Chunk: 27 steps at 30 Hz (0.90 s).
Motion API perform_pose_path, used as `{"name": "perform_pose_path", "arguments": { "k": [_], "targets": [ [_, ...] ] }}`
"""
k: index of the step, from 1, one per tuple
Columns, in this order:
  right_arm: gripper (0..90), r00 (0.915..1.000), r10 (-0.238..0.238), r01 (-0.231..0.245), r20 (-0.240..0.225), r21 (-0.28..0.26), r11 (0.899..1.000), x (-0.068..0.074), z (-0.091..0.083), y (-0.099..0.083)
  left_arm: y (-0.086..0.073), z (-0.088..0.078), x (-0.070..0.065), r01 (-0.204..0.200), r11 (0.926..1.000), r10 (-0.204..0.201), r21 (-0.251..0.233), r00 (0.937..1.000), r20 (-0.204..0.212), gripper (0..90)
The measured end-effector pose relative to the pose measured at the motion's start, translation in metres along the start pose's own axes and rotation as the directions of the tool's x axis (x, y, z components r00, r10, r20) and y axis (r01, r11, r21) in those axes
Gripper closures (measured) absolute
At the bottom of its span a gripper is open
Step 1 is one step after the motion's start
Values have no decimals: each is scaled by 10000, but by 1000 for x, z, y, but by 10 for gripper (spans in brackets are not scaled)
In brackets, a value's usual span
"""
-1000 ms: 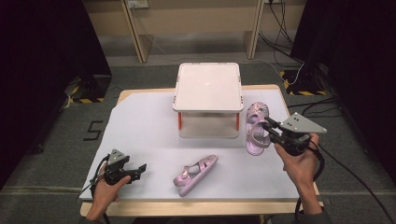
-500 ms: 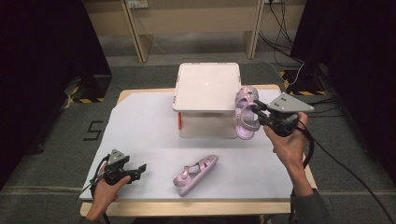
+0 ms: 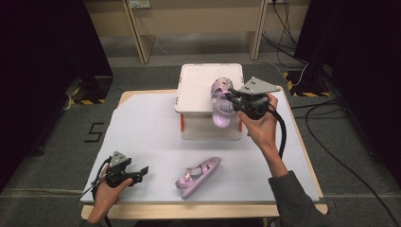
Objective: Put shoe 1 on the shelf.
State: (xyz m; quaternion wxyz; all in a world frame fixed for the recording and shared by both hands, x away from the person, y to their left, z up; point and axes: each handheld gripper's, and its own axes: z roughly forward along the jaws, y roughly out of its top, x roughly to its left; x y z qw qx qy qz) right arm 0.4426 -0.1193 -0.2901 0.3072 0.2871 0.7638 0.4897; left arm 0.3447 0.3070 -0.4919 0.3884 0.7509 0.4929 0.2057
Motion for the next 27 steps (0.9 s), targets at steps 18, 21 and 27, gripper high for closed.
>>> {"name": "perform_pose_path", "arguments": {
  "k": [18, 21, 27],
  "targets": [
    [790, 9996, -156, 164, -225, 383, 9991, -2, 79, 25, 0, 0, 0, 9, 10000, -9, 18, 10000, 39, 163],
    [790, 9998, -79, 88, -196, 461, 9989, -3, 88, 27, 0, 0, 0, 22, 10000, -22, -6, 10000, 52, 163],
    [789, 9999, -29, 37, -143, 565, 9984, -7, 105, 27, -1, 0, 0, 17, 10000, -17, 7, 10000, 69, 163]
  ]
}}
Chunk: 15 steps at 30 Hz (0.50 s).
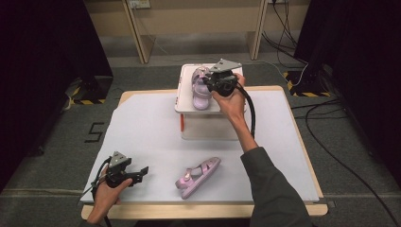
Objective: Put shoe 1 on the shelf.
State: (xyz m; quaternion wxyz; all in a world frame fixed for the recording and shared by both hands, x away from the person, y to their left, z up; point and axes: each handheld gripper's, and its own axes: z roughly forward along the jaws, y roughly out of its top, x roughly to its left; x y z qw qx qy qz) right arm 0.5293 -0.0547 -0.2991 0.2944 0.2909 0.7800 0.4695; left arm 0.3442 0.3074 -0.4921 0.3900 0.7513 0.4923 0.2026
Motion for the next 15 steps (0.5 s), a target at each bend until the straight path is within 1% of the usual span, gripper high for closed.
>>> {"name": "perform_pose_path", "arguments": {
  "k": [2, 6, 15],
  "targets": [
    [789, 10000, -11, 11, 1, 77, 10000, -1, 5, -1, 0, 0, 0, 10, 10000, -10, -18, 10000, 13, 163],
    [789, 9999, -23, 20, 166, 208, 9998, -3, 12, -3, 0, 0, 0, 24, 10000, -24, -4, 10000, -9, 163],
    [779, 9999, 42, -47, 150, 325, 9995, -6, 24, -2, 0, 0, 0, 2, 10000, -2, 14, 10000, 19, 163]
  ]
}}
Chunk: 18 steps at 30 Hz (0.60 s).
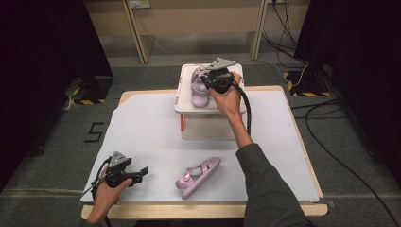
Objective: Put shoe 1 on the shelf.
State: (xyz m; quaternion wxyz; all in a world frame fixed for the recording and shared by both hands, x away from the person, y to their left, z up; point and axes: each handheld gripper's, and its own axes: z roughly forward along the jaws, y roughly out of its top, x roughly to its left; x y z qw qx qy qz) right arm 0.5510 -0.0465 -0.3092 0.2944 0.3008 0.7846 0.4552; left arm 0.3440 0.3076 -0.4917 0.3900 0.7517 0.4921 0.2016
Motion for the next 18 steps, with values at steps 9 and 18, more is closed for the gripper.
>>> {"name": "perform_pose_path", "arguments": {
  "k": [9, 18],
  "targets": [
    [565, 9983, 571, -571, 156, 57, 9983, -3, 4, -4, 0, 0, 0, -3, 10000, 3, -1, 10000, -1, 163],
    [378, 9877, 1561, -1565, -109, -699, 9852, -4, -30, -9, 0, 0, 0, 4, 10000, -4, -24, 10000, -32, 163]
  ]
}}
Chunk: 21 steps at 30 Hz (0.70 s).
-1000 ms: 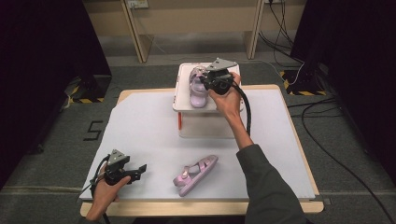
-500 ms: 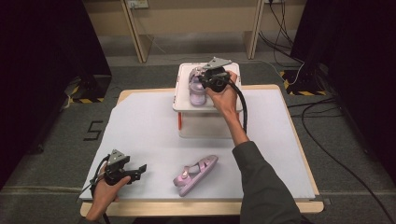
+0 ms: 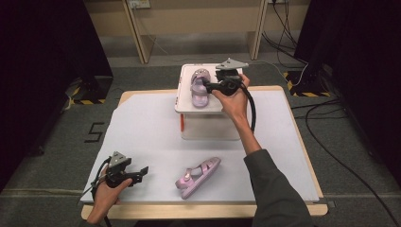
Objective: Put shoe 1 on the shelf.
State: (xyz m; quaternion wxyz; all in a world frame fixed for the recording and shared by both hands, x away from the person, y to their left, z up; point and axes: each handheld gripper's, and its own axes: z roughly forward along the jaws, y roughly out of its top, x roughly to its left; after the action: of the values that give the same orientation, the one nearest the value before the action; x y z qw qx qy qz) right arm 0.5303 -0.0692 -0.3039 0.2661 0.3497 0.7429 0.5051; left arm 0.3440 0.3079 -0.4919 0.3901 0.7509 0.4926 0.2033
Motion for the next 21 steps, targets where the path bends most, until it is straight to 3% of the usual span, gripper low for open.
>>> {"name": "perform_pose_path", "arguments": {
  "k": [5, 11, 21],
  "targets": [
    [329, 9984, 204, -217, -535, -223, 9995, 4, -28, -9, 0, 1, 0, -11, 10000, 11, 15, 10000, 5, 163],
    [310, 9967, -61, 28, -803, -409, 9992, 19, -62, -27, 0, 0, 0, -5, 10000, 5, 24, 10000, -7, 162],
    [306, 9867, -479, 481, -1555, -27, 9988, 53, -86, -75, 0, 1, -1, -22, 10000, 22, 19, 10000, -3, 162]
  ]
}}
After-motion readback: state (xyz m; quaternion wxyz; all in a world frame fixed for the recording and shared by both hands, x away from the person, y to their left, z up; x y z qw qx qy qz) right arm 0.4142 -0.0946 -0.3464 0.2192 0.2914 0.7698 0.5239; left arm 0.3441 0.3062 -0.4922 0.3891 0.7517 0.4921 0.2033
